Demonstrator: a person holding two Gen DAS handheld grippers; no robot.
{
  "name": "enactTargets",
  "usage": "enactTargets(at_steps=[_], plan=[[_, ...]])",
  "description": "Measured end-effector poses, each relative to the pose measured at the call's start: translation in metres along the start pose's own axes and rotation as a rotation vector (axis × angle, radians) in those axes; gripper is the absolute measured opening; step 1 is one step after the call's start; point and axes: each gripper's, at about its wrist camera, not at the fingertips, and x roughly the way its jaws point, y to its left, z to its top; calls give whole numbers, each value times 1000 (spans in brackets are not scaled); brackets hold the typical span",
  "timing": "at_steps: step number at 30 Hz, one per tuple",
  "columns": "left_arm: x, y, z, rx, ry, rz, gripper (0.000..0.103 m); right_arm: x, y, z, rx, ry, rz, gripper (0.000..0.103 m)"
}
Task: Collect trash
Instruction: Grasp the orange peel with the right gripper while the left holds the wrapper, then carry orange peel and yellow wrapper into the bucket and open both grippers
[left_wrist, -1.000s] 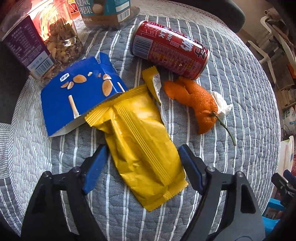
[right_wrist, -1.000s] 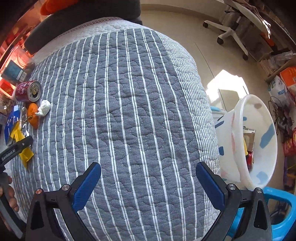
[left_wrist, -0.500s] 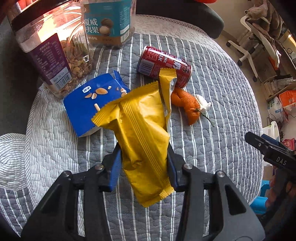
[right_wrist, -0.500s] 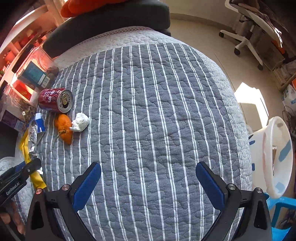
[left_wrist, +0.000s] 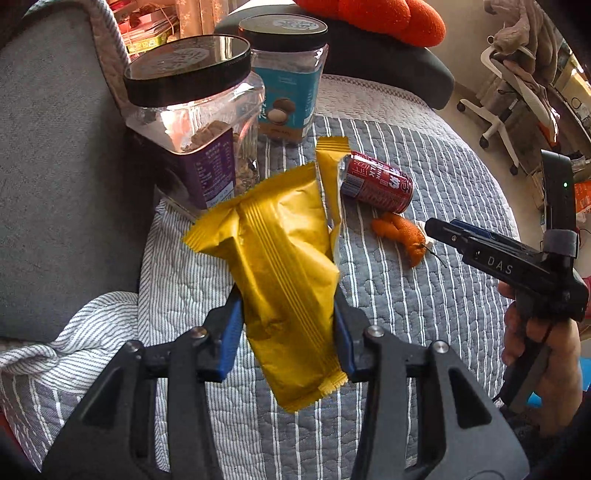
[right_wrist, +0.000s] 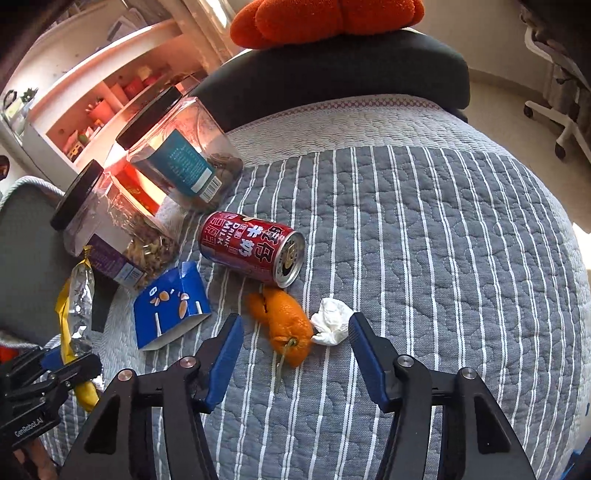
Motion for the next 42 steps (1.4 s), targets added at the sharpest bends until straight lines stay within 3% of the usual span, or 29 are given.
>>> enactTargets(at_steps=[6,11,15,17,26,34,42], plan=[[10,-2,0,5,22,7,45,31,16,3,-72,25,-16,43],[16,-1,3,17,42,14,45,50,20,2,-102,49,-47,41],[18,-5,4,34,51,17,45,56,24,-1,-153,71,-96,28],[17,-7,4,41,48,12,45,53,26,-2,-166,69,-95,26],[4,-26,3,78,16,-30,45,-11,15,-2,-105,-10,-17,25],[-5,-62,0,134,-10,-73,45,-77,-34,-13,-35,-64,-96,25],[-14,-121,-5,217,-32,-127,45,-136,-104,-37,75,-94,-192,25]])
